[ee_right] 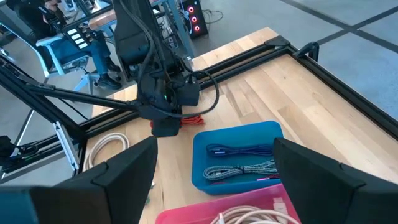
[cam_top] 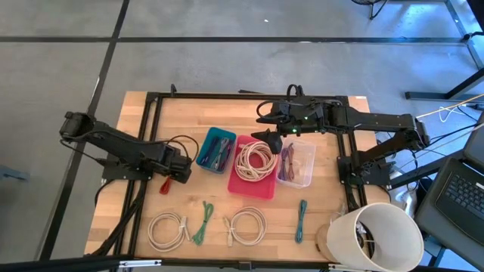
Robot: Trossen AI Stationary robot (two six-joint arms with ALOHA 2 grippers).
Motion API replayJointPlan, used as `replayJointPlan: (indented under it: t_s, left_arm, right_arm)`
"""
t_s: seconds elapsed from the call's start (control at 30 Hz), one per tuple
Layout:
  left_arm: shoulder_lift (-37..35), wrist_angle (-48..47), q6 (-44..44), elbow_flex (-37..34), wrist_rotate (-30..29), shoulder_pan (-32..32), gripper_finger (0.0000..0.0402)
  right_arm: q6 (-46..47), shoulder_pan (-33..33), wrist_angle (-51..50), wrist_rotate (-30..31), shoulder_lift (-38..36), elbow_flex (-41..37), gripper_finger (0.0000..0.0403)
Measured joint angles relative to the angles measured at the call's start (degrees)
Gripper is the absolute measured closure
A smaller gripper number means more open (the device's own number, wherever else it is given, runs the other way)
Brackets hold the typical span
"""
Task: Pick & Place USB Port
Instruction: Put the orange charger cable into the transparent bin
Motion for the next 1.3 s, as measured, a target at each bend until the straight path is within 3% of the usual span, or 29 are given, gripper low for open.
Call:
replayJointPlan:
  t_s: [0.3,0.63,0.77,0.9,1.07,1.2,1.3]
  left_arm:
    - [2.1,1.06,2.6,-0.01,-0.02,0.0,0.038]
    - [-5.7,-1.85,1.7,2.23,0.59,-0.11,0.038]
    - [-11.24,-6.68,1.05,7.49,-3.44,-0.11,0.038]
    - [-16.75,-6.84,2.34,13.73,-12.58,-0.11,0.038]
    - [-22.31,7.93,18.77,17.28,-26.34,-0.09,0.038]
    - [-24.01,25.27,37.18,17.26,-27.07,1.48,0.038]
    - [-23.88,35.66,45.42,17.26,-26.18,3.67,0.038]
  right_arm:
    - [-0.02,0.0,0.13,0.0,0.0,0.07,0.0081]
    - [-0.03,0.0,0.11,-0.01,0.0,0.09,0.0081]
    - [-0.2,0.0,0.09,0.0,0.0,0.09,0.0081]
    - [-0.22,0.0,0.09,-0.02,0.0,0.09,0.0081]
    - [-0.22,0.0,0.62,-0.01,0.0,0.09,0.0081]
    - [-0.2,0.0,3.37,0.0,0.0,0.09,0.0081]
    - [-0.38,0.0,7.63,-0.38,0.0,0.11,0.0081]
